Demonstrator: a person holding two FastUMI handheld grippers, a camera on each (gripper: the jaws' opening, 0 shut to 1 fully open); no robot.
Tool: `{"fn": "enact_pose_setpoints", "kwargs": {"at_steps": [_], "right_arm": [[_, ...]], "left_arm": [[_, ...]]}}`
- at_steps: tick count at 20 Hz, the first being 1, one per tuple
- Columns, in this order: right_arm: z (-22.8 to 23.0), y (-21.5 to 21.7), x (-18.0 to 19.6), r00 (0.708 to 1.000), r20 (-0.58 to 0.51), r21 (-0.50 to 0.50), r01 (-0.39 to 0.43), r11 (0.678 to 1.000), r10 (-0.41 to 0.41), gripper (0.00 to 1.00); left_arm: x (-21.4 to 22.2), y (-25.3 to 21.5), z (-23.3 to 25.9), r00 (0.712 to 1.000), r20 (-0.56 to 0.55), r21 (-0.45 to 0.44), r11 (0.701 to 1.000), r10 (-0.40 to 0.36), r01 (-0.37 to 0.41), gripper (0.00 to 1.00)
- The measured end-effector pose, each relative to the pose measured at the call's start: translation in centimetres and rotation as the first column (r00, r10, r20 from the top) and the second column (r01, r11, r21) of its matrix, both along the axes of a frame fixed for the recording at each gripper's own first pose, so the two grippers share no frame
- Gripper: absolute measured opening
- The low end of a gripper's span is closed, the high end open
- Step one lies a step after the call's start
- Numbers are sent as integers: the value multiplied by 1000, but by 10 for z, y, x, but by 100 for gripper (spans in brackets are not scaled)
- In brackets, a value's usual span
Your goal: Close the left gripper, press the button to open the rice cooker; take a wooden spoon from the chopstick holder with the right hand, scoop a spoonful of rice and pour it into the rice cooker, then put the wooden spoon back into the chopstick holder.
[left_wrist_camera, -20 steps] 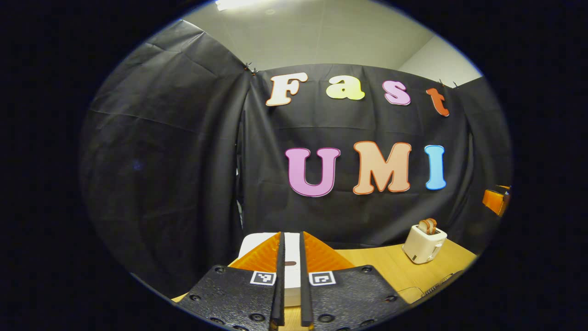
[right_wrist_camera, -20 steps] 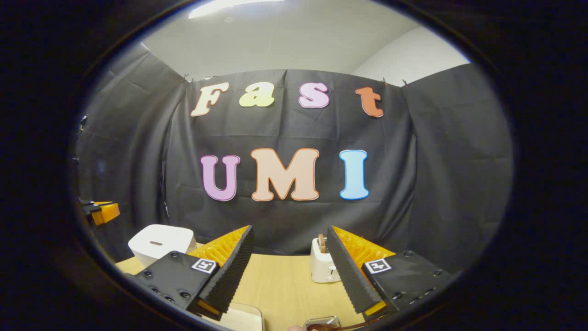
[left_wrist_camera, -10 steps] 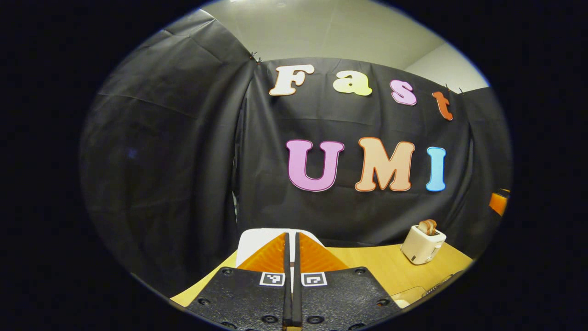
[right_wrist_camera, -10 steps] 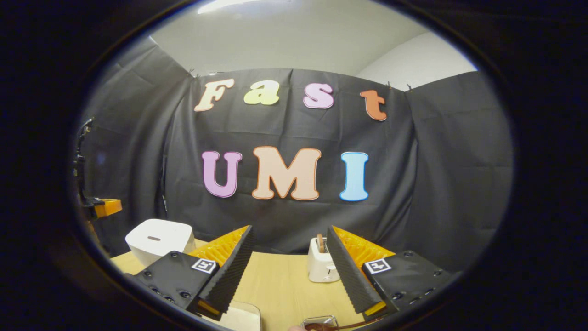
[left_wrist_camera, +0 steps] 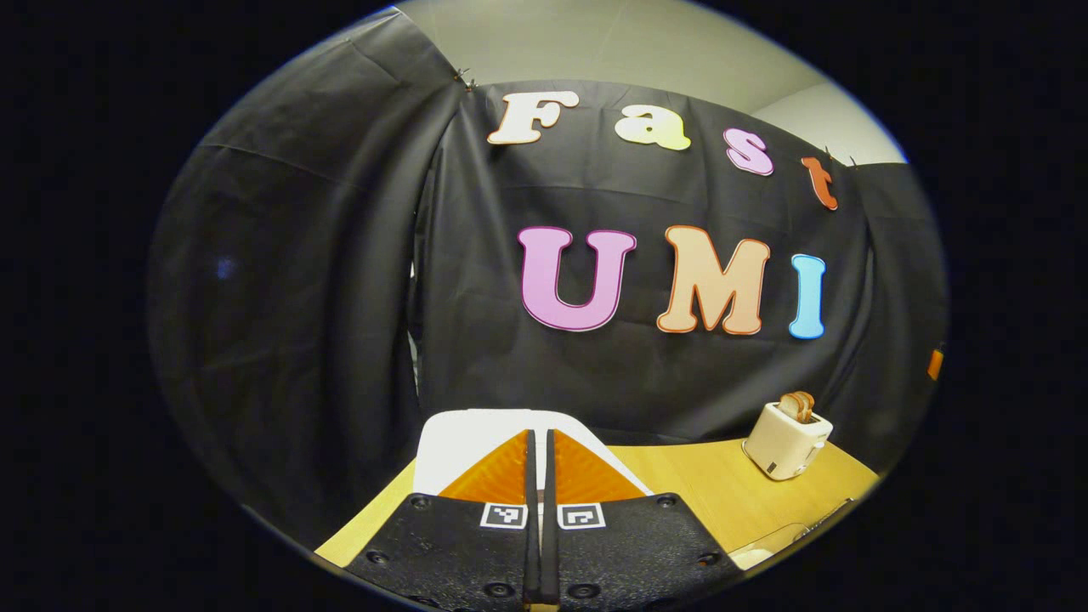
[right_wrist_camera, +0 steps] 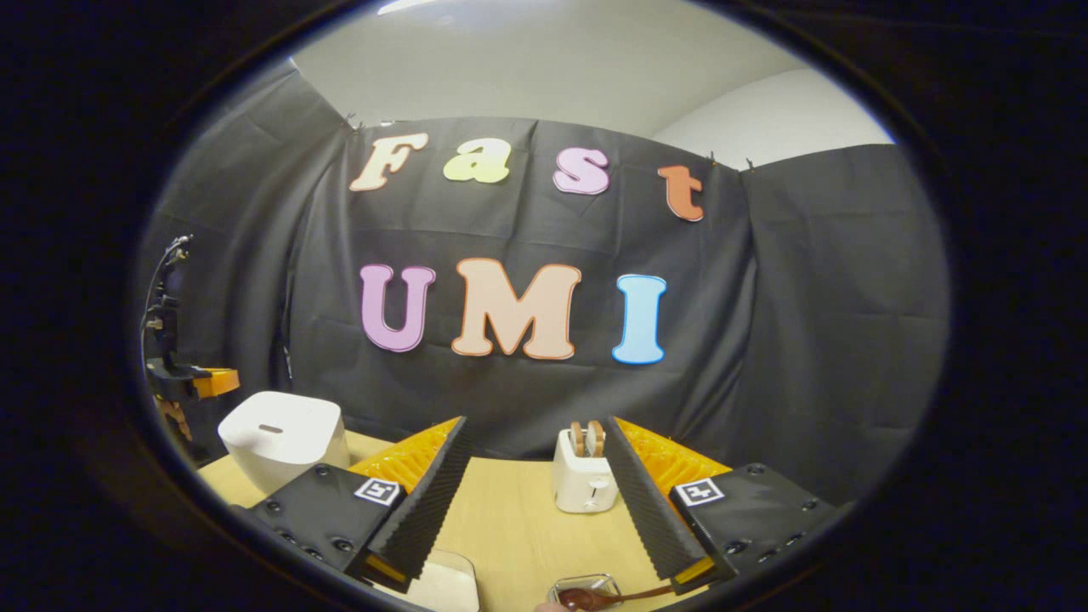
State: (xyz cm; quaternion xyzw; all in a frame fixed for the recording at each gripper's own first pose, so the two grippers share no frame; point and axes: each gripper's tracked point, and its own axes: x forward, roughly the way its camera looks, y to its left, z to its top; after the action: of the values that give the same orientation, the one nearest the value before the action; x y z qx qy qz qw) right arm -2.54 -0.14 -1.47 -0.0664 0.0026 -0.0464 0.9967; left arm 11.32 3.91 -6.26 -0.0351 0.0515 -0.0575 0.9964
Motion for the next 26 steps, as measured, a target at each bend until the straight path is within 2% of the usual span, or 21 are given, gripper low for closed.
{"fn": "enact_pose_setpoints", "kwargs": {"at_steps": [8,15,22,26], "right_arm": [[-12,-6,-1,998,-31,-22,58,998,-58,98],[-9,-13,1,996,-31,-37,82,996,-83,98],[-13,-10,4,997,-45,-31,68,997,-69,97],[-12,-13,3,998,-38,-24,55,998,-56,97]], "left_arm": [[30,-4,-60,992,-122,-5,999,-35,35,0],[32,-10,-98,980,-194,6,999,-49,51,0],[32,-11,-106,976,-214,47,998,-29,40,0],[34,-12,-90,989,-144,60,998,-22,31,0]]}}
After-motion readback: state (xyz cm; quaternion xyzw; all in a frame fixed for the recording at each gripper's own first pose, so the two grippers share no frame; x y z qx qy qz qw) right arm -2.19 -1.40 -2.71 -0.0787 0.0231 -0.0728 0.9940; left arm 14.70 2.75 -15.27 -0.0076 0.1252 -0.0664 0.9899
